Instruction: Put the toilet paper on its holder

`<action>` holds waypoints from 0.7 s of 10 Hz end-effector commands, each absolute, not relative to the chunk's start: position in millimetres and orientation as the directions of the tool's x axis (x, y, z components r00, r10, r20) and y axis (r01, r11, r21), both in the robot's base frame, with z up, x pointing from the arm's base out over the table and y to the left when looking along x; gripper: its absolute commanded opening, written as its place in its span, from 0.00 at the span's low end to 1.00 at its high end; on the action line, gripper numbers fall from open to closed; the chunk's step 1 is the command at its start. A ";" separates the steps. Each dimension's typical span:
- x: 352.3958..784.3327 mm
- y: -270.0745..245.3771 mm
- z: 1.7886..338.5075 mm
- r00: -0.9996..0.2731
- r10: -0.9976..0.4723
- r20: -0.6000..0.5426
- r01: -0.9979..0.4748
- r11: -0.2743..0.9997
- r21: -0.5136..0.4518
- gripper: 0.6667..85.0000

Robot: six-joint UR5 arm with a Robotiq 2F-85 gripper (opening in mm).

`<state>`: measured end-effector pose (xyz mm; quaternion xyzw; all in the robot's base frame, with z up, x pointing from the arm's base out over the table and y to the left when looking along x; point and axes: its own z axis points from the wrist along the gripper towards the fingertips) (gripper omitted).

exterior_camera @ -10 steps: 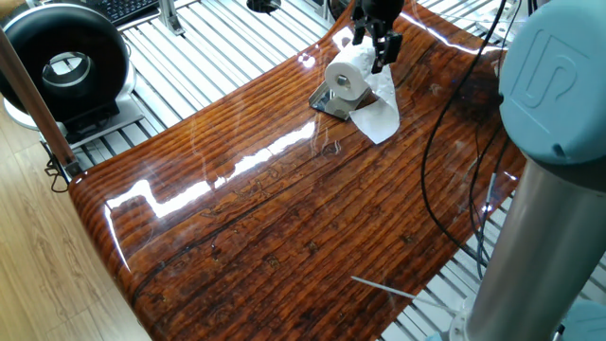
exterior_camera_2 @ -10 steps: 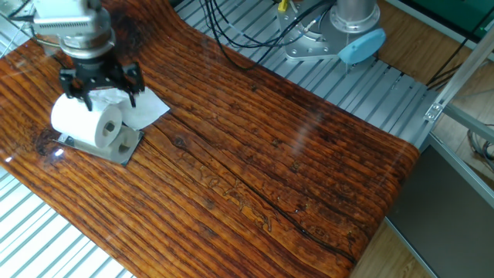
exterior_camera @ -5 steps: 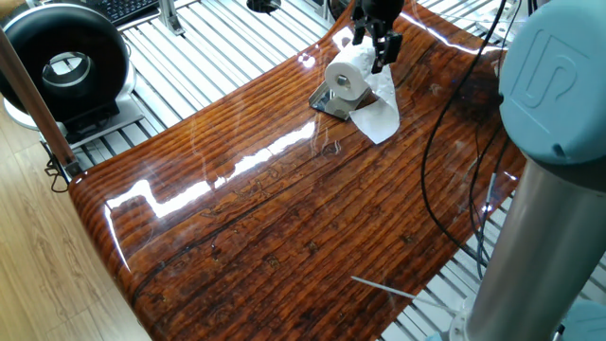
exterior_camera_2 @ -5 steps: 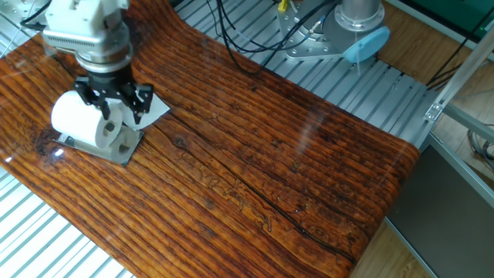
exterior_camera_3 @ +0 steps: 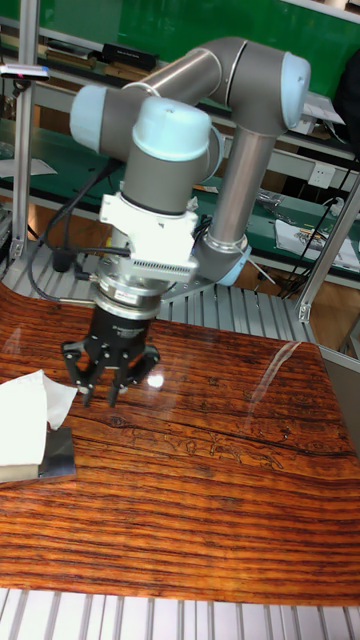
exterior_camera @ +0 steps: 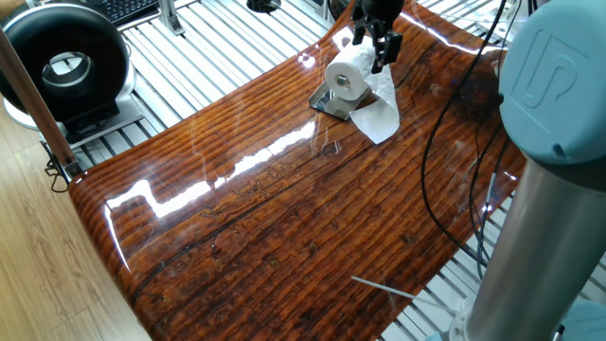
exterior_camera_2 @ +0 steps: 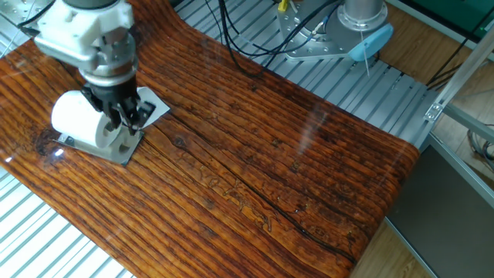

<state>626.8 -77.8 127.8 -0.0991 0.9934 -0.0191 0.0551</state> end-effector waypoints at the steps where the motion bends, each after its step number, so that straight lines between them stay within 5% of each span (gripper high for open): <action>1: 643.3 -62.6 128.9 -0.995 0.061 -0.083 0.060 0.998 0.018 0.26; 2: 644.6 -71.7 129.5 -0.988 0.140 -0.061 0.141 0.990 -0.006 0.00; 7: 693.0 -88.6 128.5 -0.913 0.401 -0.078 0.389 0.912 0.129 0.00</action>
